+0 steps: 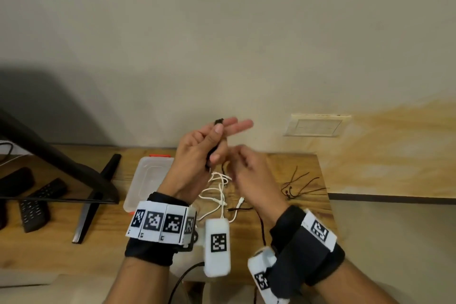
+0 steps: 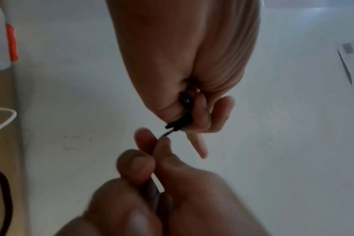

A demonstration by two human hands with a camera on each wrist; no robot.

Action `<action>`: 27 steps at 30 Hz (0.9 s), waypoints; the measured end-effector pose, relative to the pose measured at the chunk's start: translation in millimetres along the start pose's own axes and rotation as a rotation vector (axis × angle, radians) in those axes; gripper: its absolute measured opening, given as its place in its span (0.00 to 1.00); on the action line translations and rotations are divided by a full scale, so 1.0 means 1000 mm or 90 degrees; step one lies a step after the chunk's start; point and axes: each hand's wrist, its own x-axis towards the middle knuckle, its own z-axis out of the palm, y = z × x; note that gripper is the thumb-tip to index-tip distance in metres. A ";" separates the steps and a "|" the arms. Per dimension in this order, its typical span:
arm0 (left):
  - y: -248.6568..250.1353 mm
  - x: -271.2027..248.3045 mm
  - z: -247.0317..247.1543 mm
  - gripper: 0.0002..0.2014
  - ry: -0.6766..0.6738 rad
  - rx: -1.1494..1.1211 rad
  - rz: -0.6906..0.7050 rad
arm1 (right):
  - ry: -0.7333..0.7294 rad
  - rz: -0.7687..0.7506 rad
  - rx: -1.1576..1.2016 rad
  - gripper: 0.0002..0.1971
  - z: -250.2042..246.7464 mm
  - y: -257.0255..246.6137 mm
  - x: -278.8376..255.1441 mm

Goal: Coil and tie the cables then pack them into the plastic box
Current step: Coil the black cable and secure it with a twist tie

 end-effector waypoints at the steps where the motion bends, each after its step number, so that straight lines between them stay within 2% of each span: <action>1: 0.000 0.003 -0.005 0.16 0.047 0.038 0.023 | -0.076 0.005 -0.045 0.10 0.006 -0.003 -0.008; 3: -0.007 0.005 -0.012 0.15 0.117 0.207 0.053 | -0.174 -0.037 -0.157 0.10 0.009 -0.004 -0.025; 4: -0.012 0.004 -0.014 0.15 0.122 0.304 0.059 | -0.170 -0.085 -0.218 0.10 0.006 -0.006 -0.031; 6: -0.019 0.001 -0.015 0.15 0.095 0.416 0.048 | -0.066 -0.187 -0.306 0.08 -0.010 -0.010 -0.034; 8: -0.014 -0.002 -0.014 0.14 0.052 0.355 0.000 | 0.078 -0.277 -0.327 0.05 -0.029 -0.015 -0.025; 10: -0.007 -0.004 -0.008 0.14 -0.023 0.258 -0.038 | 0.180 -0.346 -0.342 0.04 -0.046 -0.018 -0.009; 12: -0.006 -0.006 -0.003 0.16 -0.077 0.245 -0.043 | 0.221 -0.373 -0.364 0.03 -0.053 -0.018 0.007; 14: -0.007 -0.004 0.001 0.17 -0.085 0.220 -0.038 | 0.231 -0.363 -0.330 0.02 -0.052 -0.016 0.018; 15: -0.008 -0.002 0.001 0.17 -0.077 0.188 -0.033 | 0.225 -0.341 -0.287 0.04 -0.048 -0.015 0.021; 17: -0.009 0.001 0.000 0.16 -0.060 0.112 -0.015 | 0.175 -0.236 -0.162 0.08 -0.037 -0.013 0.022; 20: -0.010 0.002 0.001 0.17 -0.040 -0.004 0.014 | 0.034 -0.012 0.082 0.12 -0.018 -0.019 0.008; 21: -0.008 0.002 0.001 0.18 -0.022 -0.027 0.022 | -0.015 0.033 0.124 0.14 -0.014 -0.021 0.004; 24: -0.003 0.004 0.000 0.17 0.055 -0.001 0.037 | -0.124 0.043 0.083 0.13 -0.006 -0.020 -0.008; 27: -0.008 0.004 -0.001 0.12 0.106 0.211 0.077 | -0.175 -0.023 -0.108 0.13 -0.009 -0.018 -0.013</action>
